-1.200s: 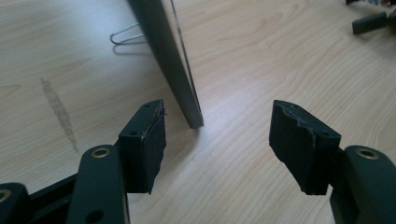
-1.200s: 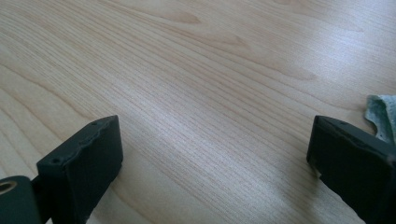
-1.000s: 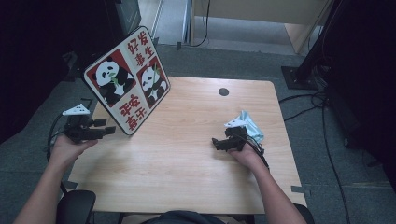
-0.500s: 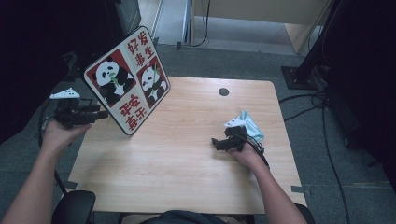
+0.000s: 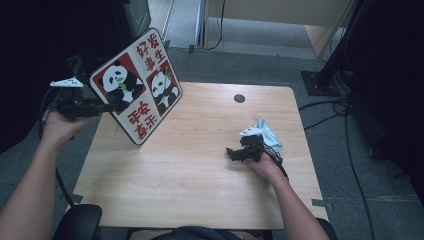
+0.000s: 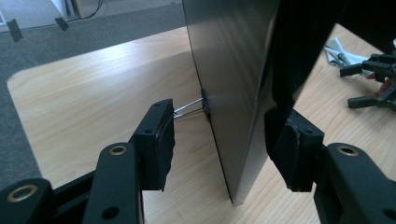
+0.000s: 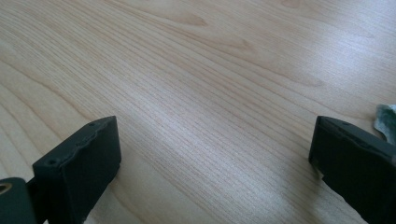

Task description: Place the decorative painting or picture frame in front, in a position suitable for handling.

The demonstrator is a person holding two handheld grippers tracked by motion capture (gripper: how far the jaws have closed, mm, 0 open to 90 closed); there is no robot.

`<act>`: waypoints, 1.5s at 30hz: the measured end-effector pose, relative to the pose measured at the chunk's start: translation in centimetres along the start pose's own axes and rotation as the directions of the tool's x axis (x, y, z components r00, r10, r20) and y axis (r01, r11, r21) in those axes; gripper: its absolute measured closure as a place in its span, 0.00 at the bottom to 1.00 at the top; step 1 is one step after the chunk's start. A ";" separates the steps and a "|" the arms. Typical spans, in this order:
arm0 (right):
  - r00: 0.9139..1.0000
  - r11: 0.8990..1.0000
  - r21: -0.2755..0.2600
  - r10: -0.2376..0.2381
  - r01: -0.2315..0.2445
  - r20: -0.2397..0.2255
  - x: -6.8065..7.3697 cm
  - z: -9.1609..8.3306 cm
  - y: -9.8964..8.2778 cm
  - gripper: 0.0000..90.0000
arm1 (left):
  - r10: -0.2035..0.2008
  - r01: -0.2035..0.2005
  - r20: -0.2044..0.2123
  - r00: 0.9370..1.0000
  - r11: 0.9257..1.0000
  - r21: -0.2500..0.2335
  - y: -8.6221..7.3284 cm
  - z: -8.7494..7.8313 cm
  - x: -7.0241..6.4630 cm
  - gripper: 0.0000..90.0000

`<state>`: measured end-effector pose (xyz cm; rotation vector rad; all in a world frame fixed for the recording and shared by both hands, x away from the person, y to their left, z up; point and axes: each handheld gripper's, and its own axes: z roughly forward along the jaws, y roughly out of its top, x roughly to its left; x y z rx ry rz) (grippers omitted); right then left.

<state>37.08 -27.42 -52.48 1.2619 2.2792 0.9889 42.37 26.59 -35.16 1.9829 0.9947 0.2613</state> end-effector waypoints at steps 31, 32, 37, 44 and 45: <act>1.000 1.000 0.004 0.008 -0.008 0.007 0.0 0.0 0.1 0.03 | 0.026 -0.025 -0.007 1.000 0.997 0.079 9.3 0.2 0.5 0.53; 1.000 1.000 0.004 0.008 -0.008 0.007 0.0 0.0 0.1 0.03 | 0.025 -0.024 -0.009 1.000 0.996 0.084 9.7 0.2 0.6 0.54; 1.000 1.000 0.004 0.008 -0.008 0.006 0.0 0.0 0.1 0.03 | 0.031 -0.030 -0.011 0.999 0.994 0.109 11.4 0.4 0.8 0.55; 1.000 1.000 0.004 0.008 -0.008 0.006 0.0 0.0 0.1 0.03 | 0.049 -0.047 -0.009 0.999 0.990 0.132 13.2 1.1 0.8 0.58; 1.000 1.000 0.004 0.008 -0.008 0.006 0.0 0.0 0.0 0.03 | 0.051 -0.049 -0.007 0.999 0.989 0.143 13.3 1.3 0.9 0.58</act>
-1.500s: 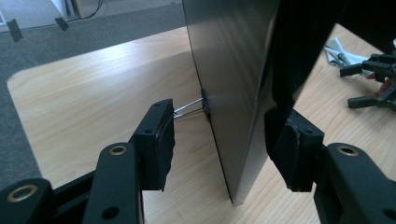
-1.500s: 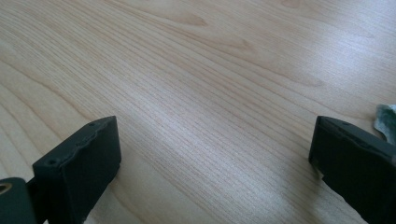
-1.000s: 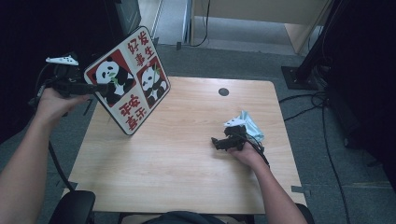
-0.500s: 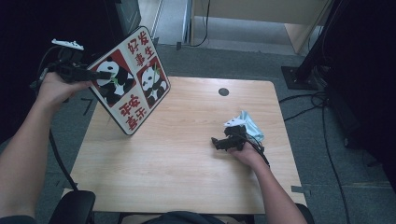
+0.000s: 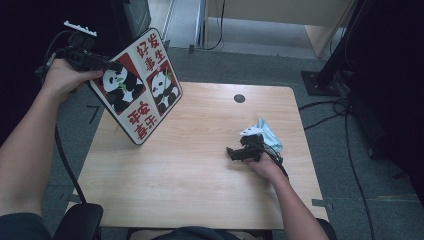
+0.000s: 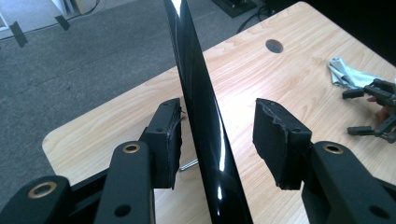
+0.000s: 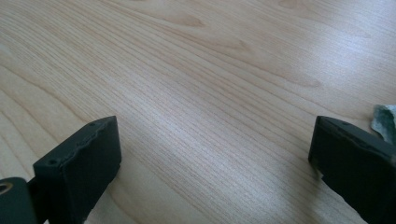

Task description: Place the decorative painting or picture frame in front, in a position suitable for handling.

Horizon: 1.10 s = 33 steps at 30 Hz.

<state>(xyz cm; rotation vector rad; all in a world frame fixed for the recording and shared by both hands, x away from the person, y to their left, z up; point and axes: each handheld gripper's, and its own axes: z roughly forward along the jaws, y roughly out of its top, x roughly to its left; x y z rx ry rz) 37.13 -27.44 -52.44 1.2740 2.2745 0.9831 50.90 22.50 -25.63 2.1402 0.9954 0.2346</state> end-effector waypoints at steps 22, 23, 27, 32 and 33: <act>1.000 1.000 0.000 0.000 0.000 0.000 0.0 0.0 0.0 0.03 | 0.018 -0.023 0.029 0.999 0.985 0.170 4.4 2.8 0.7 0.67; 1.000 1.000 0.000 -0.001 0.001 0.000 0.0 0.0 0.0 0.03 | 0.020 -0.024 0.027 0.999 0.984 0.175 4.5 2.9 0.8 0.68; 1.000 1.000 0.000 -0.001 0.001 0.000 0.0 0.0 0.0 0.03 | 0.019 -0.027 0.039 0.999 0.977 0.213 4.7 3.7 0.9 0.71; 1.000 1.000 0.000 -0.001 0.001 0.000 0.0 0.0 0.0 0.03 | -0.011 0.000 0.037 0.999 0.960 0.279 5.0 4.2 1.0 0.76; 1.000 1.000 0.000 -0.001 0.001 0.000 0.0 0.0 0.0 0.03 | -0.006 -0.004 0.033 0.999 0.957 0.291 4.9 4.2 0.9 0.78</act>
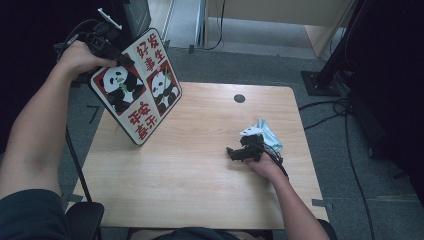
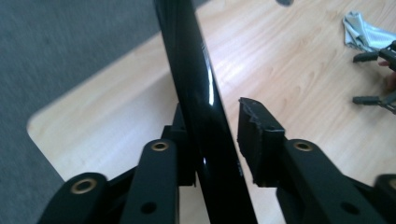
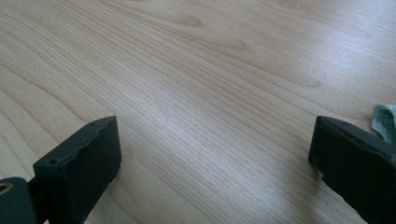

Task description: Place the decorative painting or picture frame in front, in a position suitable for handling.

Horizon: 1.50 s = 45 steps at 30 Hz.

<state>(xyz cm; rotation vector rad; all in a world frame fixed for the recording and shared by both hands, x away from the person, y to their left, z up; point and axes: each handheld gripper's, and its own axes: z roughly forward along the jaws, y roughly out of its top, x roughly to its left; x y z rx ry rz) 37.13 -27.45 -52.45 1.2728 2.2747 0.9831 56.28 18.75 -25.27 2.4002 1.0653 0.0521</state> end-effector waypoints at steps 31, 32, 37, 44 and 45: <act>1.000 1.000 0.000 -0.003 0.003 -0.004 -0.1 0.0 0.0 0.03 | 0.086 -0.086 -0.018 0.996 0.996 -0.023 1.0 -2.9 -6.3 0.89; 1.000 1.000 0.000 -0.003 0.003 -0.004 -0.1 0.0 0.0 0.03 | 0.098 -0.098 -0.012 0.995 0.995 -0.023 0.9 -3.1 -6.7 0.89; 1.000 1.000 0.000 -0.002 0.002 -0.005 -0.1 0.0 0.0 0.03 | 0.146 -0.146 -0.004 0.989 0.989 -0.031 0.4 -3.4 -8.8 0.89; 1.000 1.000 0.001 -0.002 0.002 -0.003 -0.1 0.0 0.0 0.03 | 0.145 -0.145 0.020 0.989 0.989 -0.016 0.0 -2.7 -11.1 0.89; 1.000 1.000 0.001 -0.001 0.001 -0.003 -0.1 0.0 0.0 0.03 | 0.146 -0.146 0.027 0.989 0.989 -0.014 0.0 -2.6 -11.5 0.89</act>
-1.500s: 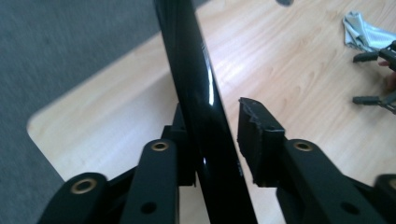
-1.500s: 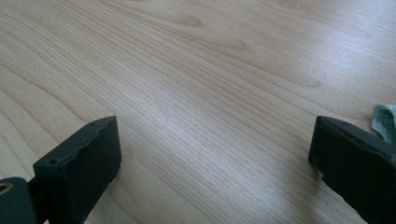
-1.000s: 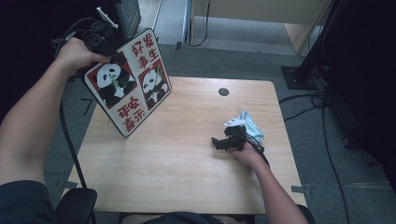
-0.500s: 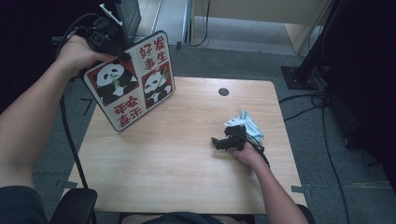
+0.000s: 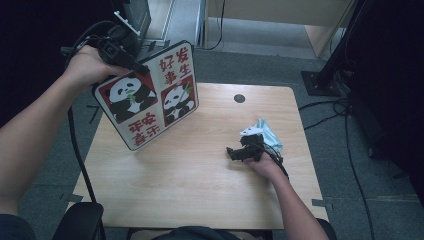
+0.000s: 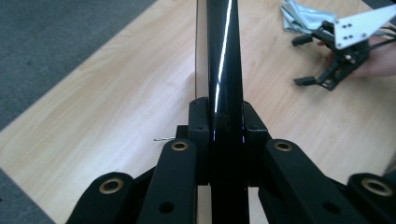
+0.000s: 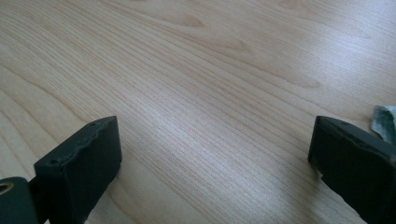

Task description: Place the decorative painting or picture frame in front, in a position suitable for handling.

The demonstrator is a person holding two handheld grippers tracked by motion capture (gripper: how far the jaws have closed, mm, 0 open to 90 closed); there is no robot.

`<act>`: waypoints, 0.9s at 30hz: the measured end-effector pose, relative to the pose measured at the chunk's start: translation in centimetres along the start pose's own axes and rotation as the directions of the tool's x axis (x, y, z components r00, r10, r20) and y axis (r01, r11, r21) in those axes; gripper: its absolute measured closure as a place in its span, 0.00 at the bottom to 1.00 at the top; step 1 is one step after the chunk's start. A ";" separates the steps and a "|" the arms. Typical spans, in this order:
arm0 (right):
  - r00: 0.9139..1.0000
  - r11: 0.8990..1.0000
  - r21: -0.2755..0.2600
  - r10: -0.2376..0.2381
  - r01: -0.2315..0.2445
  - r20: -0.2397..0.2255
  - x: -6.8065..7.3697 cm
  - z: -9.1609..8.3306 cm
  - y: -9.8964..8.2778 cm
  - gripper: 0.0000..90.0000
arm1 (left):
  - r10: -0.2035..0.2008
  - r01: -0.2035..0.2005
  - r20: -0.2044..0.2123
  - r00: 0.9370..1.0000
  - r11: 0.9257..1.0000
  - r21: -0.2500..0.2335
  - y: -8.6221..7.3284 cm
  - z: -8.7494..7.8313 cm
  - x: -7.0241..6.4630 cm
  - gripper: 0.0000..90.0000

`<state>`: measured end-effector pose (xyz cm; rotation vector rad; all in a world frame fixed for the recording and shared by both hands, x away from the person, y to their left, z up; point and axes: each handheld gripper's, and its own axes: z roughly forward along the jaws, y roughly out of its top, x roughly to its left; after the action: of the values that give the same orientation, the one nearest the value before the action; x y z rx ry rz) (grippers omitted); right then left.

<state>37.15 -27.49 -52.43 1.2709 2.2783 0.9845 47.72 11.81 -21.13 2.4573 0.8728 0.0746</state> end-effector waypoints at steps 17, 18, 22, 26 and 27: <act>1.000 1.000 -0.001 -0.001 0.001 0.001 0.0 -0.3 -0.3 0.03 | 0.055 -0.054 0.053 0.997 0.998 -0.018 -0.8 1.6 -5.6 0.89; 1.000 1.000 -0.001 0.002 -0.002 0.000 0.1 -0.3 -0.4 0.03 | 0.052 -0.051 0.057 0.997 0.998 -0.020 -0.8 1.6 -5.6 0.89; 1.000 1.000 -0.001 0.000 0.000 0.001 0.1 -0.4 -0.4 0.03 | 0.056 -0.056 0.072 0.996 0.998 -0.004 -0.8 2.2 -6.2 0.89; 1.000 1.000 0.000 0.000 0.000 0.001 0.1 -0.4 -0.4 0.03 | 0.056 -0.057 0.078 0.995 0.998 0.003 -0.7 2.8 -7.0 0.89; 1.000 1.000 0.000 0.000 0.000 0.001 0.1 -0.4 -0.4 0.03 | 0.054 -0.054 0.081 0.995 0.999 0.002 -0.6 2.8 -7.1 0.89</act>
<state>36.62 -27.73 -52.44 1.2715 2.2769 0.9840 42.40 6.65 -22.98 2.4701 0.7726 -0.0070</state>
